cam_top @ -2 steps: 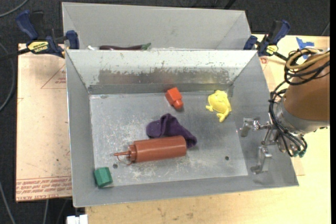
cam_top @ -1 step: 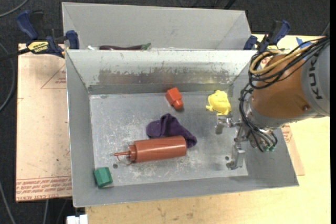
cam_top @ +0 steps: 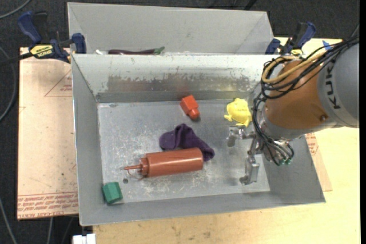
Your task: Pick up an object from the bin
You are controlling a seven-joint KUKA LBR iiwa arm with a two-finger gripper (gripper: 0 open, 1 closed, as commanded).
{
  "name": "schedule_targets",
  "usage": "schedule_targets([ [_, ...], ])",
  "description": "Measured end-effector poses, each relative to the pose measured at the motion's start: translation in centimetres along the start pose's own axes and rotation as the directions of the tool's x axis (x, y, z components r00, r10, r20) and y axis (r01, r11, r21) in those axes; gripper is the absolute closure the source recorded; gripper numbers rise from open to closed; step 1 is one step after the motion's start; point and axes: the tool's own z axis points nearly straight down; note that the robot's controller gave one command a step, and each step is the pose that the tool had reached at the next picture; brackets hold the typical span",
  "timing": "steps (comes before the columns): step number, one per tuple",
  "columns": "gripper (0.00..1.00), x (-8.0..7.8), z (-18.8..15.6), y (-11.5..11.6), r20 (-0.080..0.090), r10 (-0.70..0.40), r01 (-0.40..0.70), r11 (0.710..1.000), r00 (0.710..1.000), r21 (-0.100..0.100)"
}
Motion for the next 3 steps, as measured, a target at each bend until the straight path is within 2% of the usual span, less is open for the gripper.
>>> schedule_targets([
  [1,0.00,1.2,-2.4,0.1,-0.007,-0.080,0.080,0.997,0.997,-0.003],
  [2,0.00,-1.5,-4.7,2.1,0.001,-0.343,0.343,0.939,0.939,0.001],
  [3,0.00,-1.8,-2.8,4.0,0.009,-0.263,0.263,0.965,0.965,0.002],
])
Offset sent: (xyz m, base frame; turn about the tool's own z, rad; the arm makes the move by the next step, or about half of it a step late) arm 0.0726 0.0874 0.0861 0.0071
